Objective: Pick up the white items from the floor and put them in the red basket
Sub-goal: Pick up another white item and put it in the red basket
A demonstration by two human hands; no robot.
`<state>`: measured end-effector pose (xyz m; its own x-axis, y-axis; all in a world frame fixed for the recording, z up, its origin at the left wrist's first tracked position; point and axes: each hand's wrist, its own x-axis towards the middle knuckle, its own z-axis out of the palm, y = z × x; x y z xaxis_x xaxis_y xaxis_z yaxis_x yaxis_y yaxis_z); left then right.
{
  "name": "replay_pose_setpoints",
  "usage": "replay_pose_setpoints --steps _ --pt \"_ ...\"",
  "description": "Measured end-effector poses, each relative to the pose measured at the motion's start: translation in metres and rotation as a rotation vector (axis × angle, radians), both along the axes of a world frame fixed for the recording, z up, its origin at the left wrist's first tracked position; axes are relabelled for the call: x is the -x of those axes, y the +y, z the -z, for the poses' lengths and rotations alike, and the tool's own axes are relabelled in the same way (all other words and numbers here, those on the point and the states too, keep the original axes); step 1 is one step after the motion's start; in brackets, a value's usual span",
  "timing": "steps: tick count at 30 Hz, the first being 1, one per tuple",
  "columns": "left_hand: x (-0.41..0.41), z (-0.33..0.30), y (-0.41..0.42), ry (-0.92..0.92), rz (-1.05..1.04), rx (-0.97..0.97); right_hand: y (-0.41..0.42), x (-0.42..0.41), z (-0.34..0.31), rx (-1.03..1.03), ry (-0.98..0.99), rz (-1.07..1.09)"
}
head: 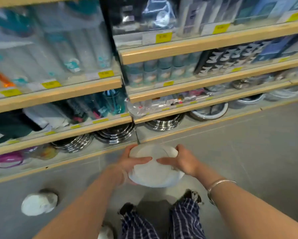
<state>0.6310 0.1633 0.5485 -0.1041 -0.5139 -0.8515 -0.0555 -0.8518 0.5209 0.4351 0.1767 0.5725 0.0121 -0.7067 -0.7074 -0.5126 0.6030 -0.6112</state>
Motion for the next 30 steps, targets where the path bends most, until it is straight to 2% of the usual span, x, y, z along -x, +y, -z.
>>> replay_pose_setpoints --steps 12,21,30 --pt "0.365 -0.054 -0.05 0.067 0.452 0.121 0.026 0.339 -0.053 0.142 0.096 0.445" --pt "0.596 -0.06 -0.085 0.095 0.774 0.084 0.039 0.539 -0.062 0.136 0.088 0.72" --pt "0.846 -0.062 -0.139 0.149 1.091 0.103 0.015 0.743 -0.063 0.109 0.171 1.044"
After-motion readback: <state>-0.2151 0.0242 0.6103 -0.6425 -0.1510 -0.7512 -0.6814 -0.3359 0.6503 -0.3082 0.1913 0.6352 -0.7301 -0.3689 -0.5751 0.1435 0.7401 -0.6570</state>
